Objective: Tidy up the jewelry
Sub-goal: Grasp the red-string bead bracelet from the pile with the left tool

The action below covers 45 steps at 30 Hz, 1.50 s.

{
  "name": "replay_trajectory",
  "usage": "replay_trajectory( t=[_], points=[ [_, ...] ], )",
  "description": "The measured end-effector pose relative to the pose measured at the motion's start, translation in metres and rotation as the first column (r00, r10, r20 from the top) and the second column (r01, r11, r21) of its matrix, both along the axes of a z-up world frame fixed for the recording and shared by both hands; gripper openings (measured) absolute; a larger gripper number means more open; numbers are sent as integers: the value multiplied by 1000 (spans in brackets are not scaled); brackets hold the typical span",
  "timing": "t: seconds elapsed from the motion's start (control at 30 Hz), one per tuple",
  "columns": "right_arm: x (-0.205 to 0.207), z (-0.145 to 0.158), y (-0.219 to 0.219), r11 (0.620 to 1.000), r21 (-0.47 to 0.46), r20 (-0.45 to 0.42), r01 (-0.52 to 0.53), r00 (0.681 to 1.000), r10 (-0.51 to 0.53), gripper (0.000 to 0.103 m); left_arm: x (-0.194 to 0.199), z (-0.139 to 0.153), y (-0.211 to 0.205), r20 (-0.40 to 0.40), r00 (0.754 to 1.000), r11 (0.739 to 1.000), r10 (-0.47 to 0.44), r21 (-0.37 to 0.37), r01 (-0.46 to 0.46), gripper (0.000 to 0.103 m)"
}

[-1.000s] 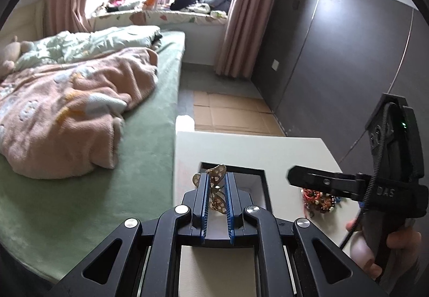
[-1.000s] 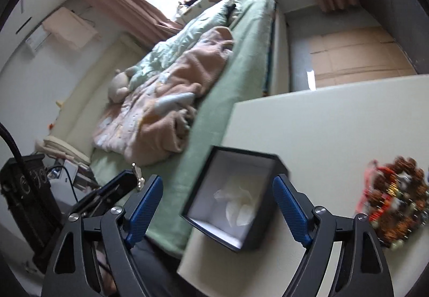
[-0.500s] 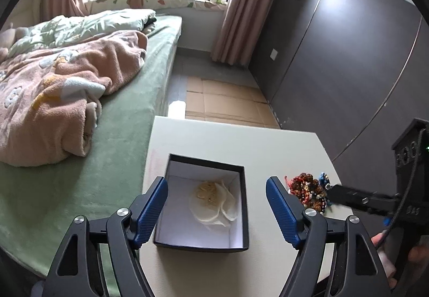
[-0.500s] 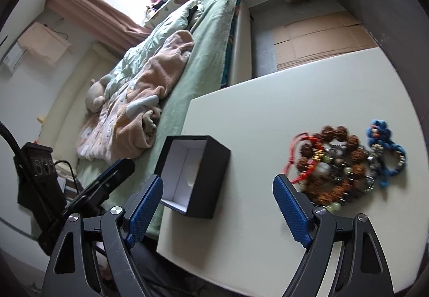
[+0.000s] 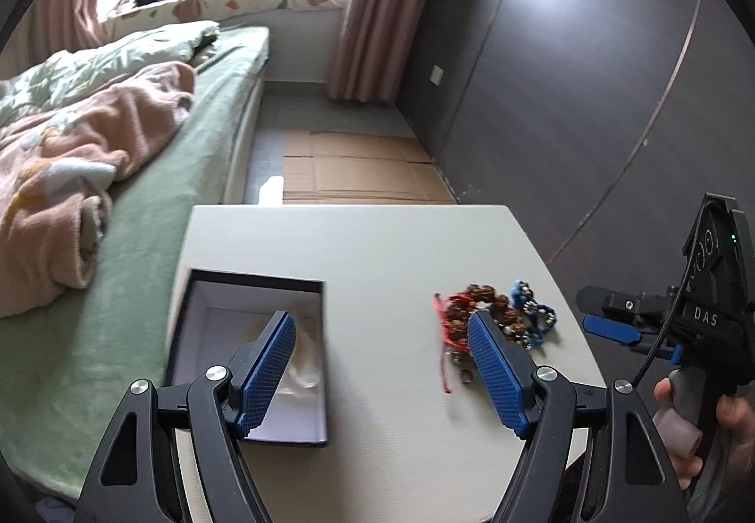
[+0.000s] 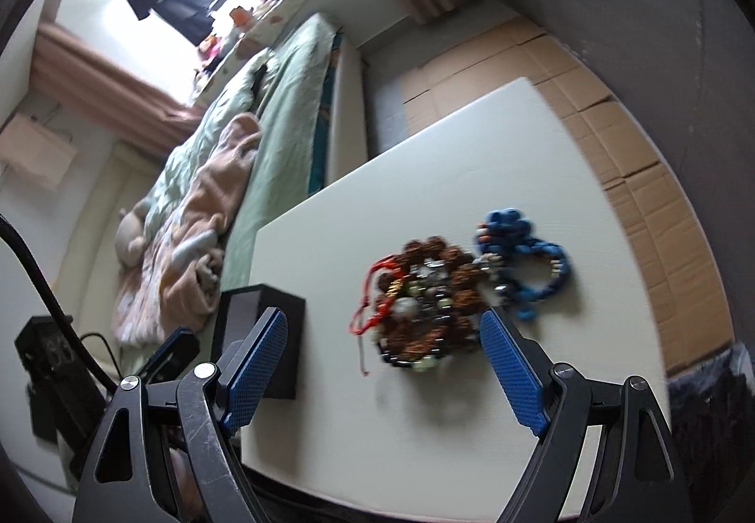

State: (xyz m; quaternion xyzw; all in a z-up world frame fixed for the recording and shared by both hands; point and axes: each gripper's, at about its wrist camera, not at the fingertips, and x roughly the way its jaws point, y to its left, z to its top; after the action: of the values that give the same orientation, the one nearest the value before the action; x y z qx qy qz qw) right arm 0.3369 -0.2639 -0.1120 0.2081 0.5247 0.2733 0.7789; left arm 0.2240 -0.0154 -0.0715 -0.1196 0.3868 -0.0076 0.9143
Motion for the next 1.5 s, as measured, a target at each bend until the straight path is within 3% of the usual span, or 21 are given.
replay_trajectory(
  t=[0.07, 0.23, 0.43, 0.53, 0.87, 1.07, 1.27, 1.4, 1.5],
  points=[
    [1, -3, -9, 1000, 14, -12, 24, 1000, -24, 85, 3, -2, -10, 1, 1000, 1000, -23, 13, 23, 75],
    [6, -9, -24, 997, 38, -35, 72, 997, -71, 84, 16, -16, -34, -31, 995, 995, -93, 31, 93, 57],
    [9, -14, -37, 993, 58, -52, 102, 994, -99, 84, 27, -37, -52, -85, 987, 990, -137, 29, 140, 49],
    [10, -14, -40, 991, 70, -55, 111, 993, -107, 84, 34, -48, -56, -109, 986, 991, -128, 17, 130, 45],
    [14, -20, -49, 988, 80, -71, 134, 989, -129, 84, 68, -77, -37, -178, 984, 992, -6, -126, -17, 37],
    [18, -29, -54, 980, 111, -110, 163, 982, -151, 84, 82, -87, -36, -204, 979, 976, -14, -217, -32, 37],
    [23, -42, -56, 974, 132, -158, 185, 974, -164, 84, 88, -96, -37, -224, 975, 970, -10, -240, -45, 37],
    [27, -49, -56, 969, 143, -178, 204, 968, -177, 84, 91, -98, -35, -224, 974, 960, -32, -279, -32, 11],
    [30, -55, -59, 956, 183, -192, 229, 962, -193, 79, 90, -89, -35, -203, 979, 967, -26, -253, -27, 5]
  ],
)
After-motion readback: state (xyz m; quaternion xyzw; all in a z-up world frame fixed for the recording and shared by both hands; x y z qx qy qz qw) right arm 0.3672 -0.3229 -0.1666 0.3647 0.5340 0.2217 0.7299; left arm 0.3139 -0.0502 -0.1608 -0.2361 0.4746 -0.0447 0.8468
